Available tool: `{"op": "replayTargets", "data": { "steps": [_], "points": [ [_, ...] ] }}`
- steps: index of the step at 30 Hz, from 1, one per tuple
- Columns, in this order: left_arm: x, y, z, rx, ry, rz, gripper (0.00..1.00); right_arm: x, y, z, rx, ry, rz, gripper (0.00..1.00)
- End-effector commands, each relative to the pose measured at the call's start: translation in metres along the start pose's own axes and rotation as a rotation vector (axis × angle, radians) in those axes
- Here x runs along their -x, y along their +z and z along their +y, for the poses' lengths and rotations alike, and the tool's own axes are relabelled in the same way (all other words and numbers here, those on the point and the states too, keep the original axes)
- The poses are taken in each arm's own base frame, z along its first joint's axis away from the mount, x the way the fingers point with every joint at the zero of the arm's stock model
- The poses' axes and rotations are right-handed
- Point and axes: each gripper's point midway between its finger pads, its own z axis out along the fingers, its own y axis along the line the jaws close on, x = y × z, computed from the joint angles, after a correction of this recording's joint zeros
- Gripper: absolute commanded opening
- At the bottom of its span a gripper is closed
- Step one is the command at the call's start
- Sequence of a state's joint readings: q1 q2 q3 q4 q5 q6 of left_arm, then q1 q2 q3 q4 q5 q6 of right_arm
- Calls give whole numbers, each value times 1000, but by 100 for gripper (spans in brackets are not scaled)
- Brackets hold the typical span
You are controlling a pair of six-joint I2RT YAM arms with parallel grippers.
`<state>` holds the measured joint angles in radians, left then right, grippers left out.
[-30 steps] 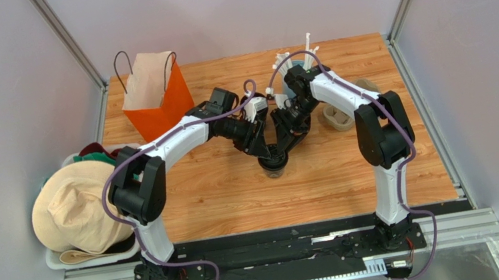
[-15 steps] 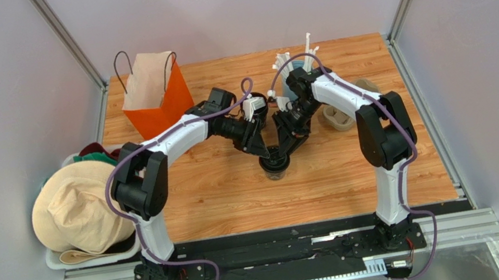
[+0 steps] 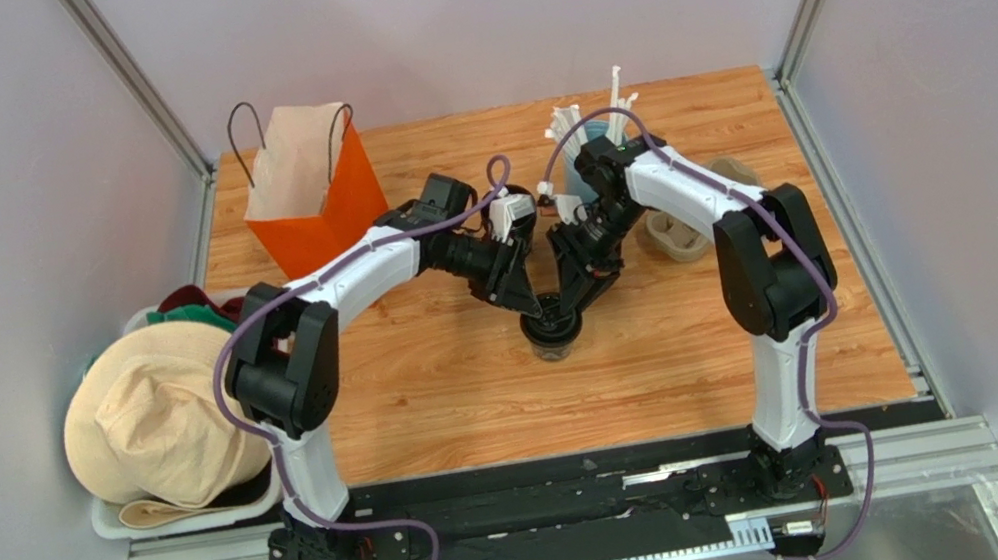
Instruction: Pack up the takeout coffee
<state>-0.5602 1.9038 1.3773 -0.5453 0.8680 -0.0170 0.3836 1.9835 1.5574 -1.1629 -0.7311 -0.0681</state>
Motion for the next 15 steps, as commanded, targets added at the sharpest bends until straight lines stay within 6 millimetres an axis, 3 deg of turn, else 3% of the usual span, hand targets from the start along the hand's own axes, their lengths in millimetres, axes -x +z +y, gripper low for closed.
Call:
{"op": "replayTargets", "data": {
  "steps": [1,6,11,15],
  "points": [
    [-31,20,44,182,56,120,25,2,8,-17,-88,-57,-16,5],
    [-2,3,21,154,137,50,40,3,4,-14,-90,-67,-30,5],
    [29,-26,-1,109,193,-39,48,4,5,-15,-92,-66,-33,5],
    [39,-42,-11,94,225,-76,54,4,6,-16,-92,-65,-32,5]
  ]
}}
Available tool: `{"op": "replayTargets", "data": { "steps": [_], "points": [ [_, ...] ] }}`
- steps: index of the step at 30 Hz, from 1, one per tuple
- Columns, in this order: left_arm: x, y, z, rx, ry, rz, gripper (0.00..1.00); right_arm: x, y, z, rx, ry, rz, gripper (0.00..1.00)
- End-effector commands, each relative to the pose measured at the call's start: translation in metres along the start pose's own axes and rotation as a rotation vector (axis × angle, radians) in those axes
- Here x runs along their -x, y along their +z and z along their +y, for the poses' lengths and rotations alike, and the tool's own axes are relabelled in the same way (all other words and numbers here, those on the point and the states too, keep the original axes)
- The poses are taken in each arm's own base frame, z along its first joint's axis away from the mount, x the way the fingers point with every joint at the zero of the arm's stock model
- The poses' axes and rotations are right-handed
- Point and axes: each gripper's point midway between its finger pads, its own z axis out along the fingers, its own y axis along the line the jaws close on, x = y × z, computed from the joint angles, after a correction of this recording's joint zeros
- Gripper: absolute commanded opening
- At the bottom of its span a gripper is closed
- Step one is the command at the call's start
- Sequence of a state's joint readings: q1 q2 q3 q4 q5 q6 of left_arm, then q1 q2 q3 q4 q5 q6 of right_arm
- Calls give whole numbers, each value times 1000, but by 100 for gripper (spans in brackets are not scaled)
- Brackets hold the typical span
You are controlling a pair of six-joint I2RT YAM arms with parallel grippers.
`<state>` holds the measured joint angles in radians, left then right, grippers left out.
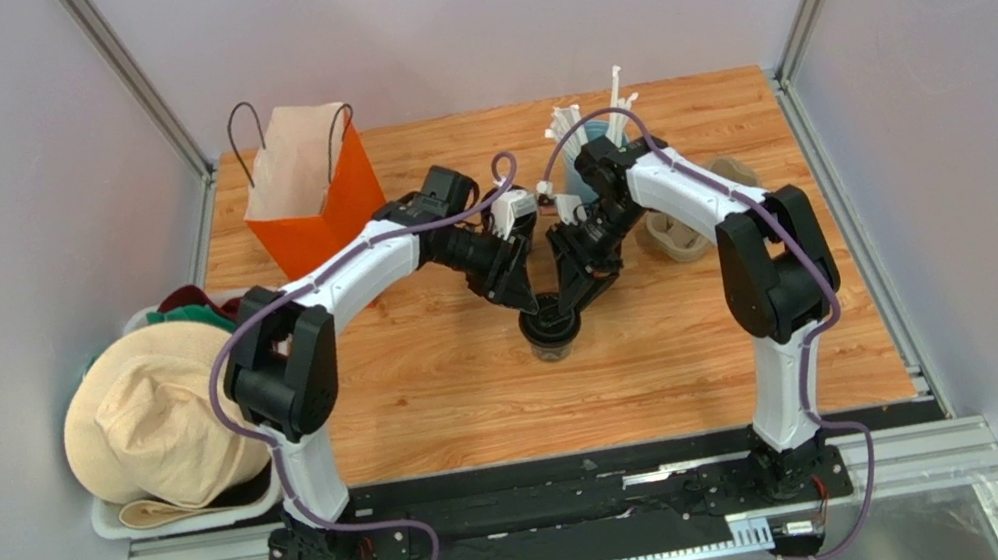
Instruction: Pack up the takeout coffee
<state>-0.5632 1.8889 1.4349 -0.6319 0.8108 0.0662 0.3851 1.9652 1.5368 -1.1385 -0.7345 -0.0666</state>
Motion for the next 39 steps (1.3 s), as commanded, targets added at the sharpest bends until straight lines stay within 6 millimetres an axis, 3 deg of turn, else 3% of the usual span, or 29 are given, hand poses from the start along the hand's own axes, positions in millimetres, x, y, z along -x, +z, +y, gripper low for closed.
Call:
{"op": "replayTargets", "data": {
  "steps": [1,7,18,32,39],
  "points": [
    [32,-34,-7,46,147,-96,54,4,6,-17,-96,-52,-16,5],
    [21,-38,-7,49,136,-83,56,4,7,-19,-102,-50,-13,5],
    [-17,-19,3,6,25,3,55,5,5,-20,-109,-53,-20,5],
    [-25,5,10,-90,-78,14,54,6,6,-18,-98,-56,-24,5],
    [-37,16,19,-95,-141,47,45,4,7,-18,-98,-57,-21,5]
  ]
}}
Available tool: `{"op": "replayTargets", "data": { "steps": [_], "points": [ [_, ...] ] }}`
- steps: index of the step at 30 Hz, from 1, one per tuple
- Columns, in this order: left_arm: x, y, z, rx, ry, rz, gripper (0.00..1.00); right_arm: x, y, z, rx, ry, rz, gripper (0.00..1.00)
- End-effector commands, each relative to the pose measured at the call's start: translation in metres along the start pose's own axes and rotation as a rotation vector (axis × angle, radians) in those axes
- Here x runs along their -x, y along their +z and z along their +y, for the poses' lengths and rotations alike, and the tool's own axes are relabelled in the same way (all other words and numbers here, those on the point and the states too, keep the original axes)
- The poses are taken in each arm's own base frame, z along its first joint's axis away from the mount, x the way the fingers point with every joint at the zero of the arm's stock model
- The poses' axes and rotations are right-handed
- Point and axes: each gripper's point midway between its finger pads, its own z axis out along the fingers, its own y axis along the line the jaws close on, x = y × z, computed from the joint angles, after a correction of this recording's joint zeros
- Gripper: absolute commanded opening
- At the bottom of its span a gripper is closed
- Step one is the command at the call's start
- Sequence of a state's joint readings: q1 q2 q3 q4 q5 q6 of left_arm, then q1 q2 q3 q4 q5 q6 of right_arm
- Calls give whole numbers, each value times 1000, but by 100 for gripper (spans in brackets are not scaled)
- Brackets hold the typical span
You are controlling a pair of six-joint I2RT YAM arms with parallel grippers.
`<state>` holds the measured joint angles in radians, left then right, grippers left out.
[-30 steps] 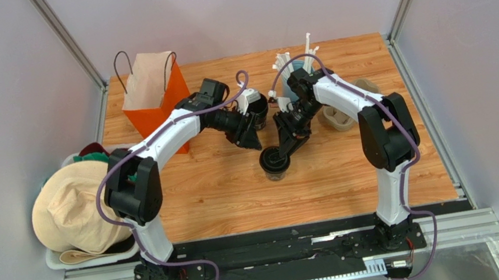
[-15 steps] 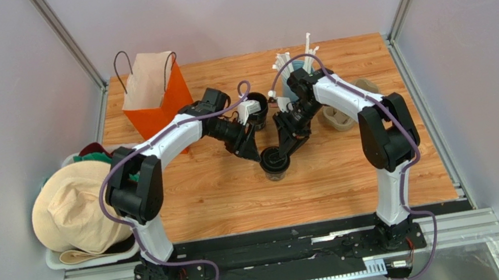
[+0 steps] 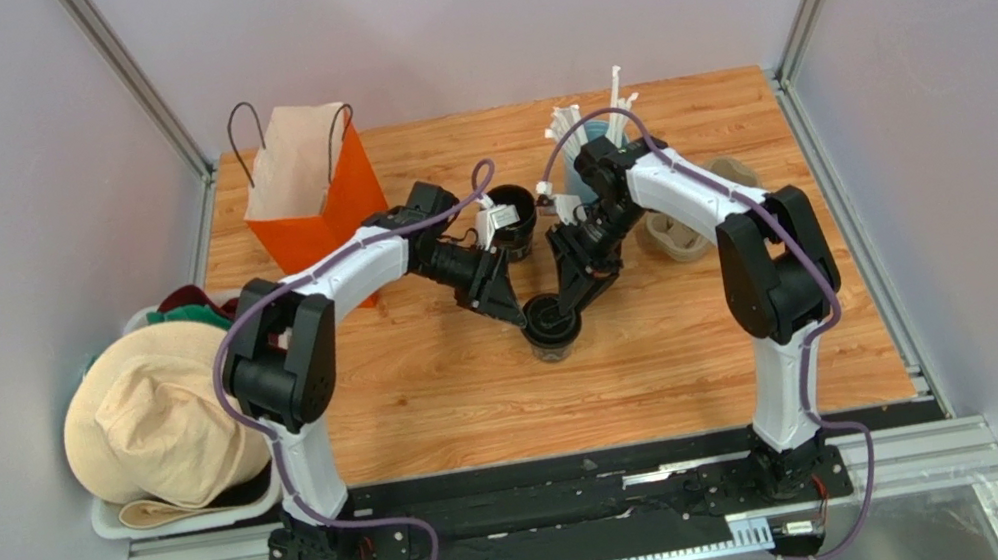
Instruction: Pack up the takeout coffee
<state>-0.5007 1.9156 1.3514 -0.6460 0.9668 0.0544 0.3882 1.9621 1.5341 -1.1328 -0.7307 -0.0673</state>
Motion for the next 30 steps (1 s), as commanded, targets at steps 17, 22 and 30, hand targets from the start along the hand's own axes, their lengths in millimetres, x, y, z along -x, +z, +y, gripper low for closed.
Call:
{"op": "replayTargets", "data": {
  "steps": [17,22,30],
  "points": [
    [-15,30,41,54,-74,54,19,2,14,-27,-118,-41,-14,4],
    [-20,35,47,87,-80,69,9,2,15,-31,-144,-46,-22,4],
    [-32,45,60,182,-77,134,0,4,11,-35,-193,-52,-43,4]
  ]
}}
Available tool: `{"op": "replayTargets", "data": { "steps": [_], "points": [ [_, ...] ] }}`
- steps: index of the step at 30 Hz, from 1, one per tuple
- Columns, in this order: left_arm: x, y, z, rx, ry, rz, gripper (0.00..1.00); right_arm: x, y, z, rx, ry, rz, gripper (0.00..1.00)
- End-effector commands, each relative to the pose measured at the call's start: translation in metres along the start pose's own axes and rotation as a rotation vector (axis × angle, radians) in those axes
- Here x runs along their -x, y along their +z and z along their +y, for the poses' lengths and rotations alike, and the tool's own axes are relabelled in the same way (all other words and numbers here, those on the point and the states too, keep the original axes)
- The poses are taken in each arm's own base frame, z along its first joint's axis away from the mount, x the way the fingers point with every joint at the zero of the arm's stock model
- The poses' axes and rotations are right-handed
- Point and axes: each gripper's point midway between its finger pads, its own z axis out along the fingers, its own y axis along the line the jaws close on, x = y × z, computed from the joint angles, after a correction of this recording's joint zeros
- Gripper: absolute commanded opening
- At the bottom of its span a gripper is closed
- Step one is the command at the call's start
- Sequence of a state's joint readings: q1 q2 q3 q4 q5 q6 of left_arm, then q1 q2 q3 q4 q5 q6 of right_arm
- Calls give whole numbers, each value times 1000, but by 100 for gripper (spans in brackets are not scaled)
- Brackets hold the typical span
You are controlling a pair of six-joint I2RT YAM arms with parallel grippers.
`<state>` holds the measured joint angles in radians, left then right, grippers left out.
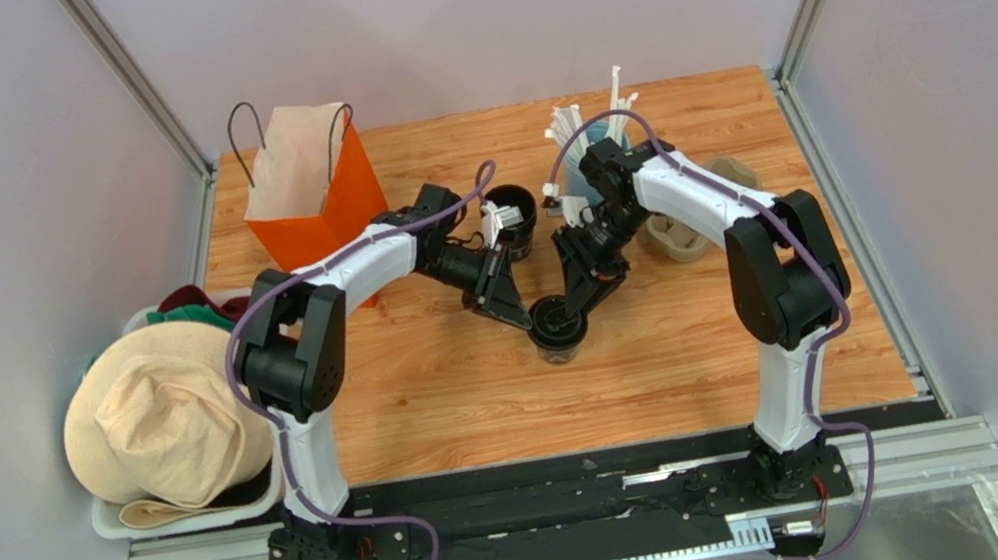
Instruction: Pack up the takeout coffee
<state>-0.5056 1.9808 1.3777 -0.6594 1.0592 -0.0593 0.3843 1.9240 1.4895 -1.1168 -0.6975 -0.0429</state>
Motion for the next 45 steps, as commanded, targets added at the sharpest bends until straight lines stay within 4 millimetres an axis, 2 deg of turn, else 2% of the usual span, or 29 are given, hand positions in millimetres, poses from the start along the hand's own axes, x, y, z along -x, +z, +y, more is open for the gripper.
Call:
{"op": "replayTargets", "data": {
  "steps": [1,11,17,20,21,22,23,27,32,38,45],
  "points": [
    [-20,30,77,286,60,94,0,13,15,-30,-161,-79,-42,4],
    [-34,41,84,232,-13,137,0,8,17,-40,-203,-74,-63,4],
    [-24,36,75,221,23,120,0,9,18,-39,-199,-79,-72,4],
    [-8,23,61,214,71,67,12,10,17,-37,-186,-85,-75,4],
    [-2,19,57,213,86,49,20,10,17,-36,-185,-88,-76,4],
    [4,12,55,212,97,25,24,10,16,-36,-185,-86,-78,4],
    [10,5,45,199,122,0,31,11,16,-36,-184,-90,-82,4],
    [27,-21,24,183,185,-77,42,14,14,-34,-183,-92,-94,4],
    [31,-34,6,198,265,-103,50,16,13,-34,-191,-92,-98,4],
    [12,-21,4,155,242,-66,50,23,12,-34,-180,-77,-111,4],
    [14,-13,-6,93,254,-80,50,38,4,-36,-182,-32,-171,3]
  ]
}}
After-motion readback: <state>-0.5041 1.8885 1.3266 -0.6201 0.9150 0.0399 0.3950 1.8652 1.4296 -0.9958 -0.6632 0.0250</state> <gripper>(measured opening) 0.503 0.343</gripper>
